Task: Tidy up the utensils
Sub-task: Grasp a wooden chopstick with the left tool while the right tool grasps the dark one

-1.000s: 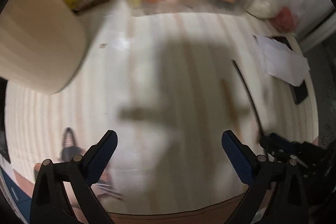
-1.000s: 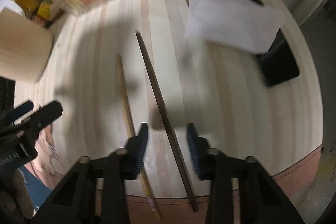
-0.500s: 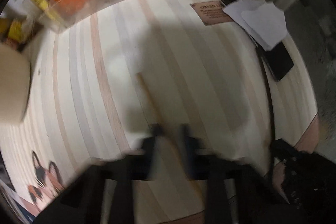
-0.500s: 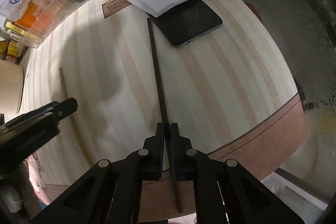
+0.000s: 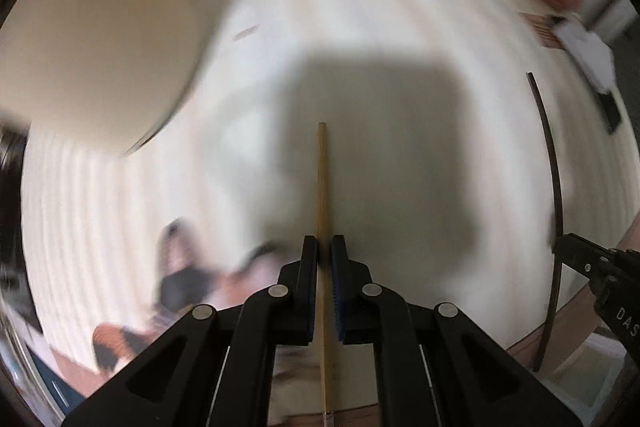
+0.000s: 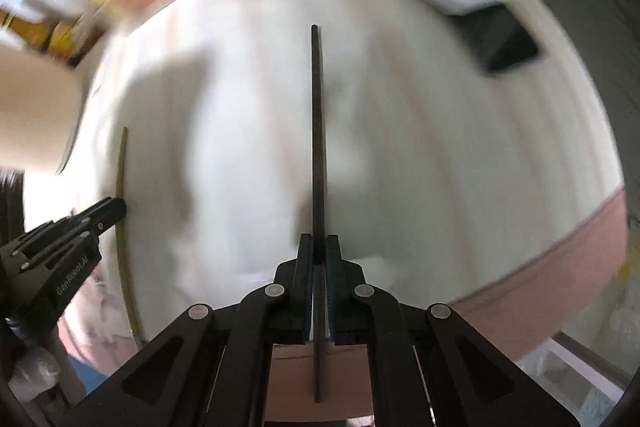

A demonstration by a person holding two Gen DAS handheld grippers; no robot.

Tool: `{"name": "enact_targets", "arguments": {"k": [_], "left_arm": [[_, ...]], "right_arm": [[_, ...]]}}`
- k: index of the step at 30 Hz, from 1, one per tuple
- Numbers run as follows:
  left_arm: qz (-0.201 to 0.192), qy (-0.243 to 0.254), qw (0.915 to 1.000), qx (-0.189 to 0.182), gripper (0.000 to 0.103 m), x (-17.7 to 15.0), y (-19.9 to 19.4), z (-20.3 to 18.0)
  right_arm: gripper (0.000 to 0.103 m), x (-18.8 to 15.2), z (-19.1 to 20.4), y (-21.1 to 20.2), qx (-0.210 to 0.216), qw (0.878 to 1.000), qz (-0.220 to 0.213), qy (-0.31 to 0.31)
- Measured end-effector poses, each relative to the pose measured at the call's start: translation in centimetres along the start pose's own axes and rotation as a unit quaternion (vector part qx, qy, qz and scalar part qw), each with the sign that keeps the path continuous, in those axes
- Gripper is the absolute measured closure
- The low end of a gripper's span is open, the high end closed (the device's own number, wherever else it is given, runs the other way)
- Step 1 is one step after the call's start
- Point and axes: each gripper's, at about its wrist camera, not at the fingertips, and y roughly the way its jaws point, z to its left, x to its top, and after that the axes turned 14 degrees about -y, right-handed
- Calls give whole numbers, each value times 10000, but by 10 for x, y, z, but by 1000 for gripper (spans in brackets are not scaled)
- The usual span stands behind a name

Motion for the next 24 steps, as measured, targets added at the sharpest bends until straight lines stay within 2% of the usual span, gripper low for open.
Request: {"name": "enact_targets", "arguments": {"k": [5,8,14,19,21,24], "left_arm": [[77,-615,9981,5,99,-10,-1,63],[70,-850,9963,-96,99,-15,0,82],[7,-992,9948,-235,99,-13,-2,92],[18,-1023,9943,-305,99,-10,0,84],[24,-1031,9941,-338,99,-11,-4,101],[-31,-1009,9942,-364,99,-13,-12,112]], "right_arm": [[97,-4,64,10,263,9978,292,-536],[97,-8,90,13,126,9949,479,-875],[96,18,104,11,-172,9934,623,-952],[97,33,120,21,-544,9891,671,-1192],[97,34,125,22,-472,9895,672,-1189],[97,37,141,26,-147,9899,807,-1156]]}}
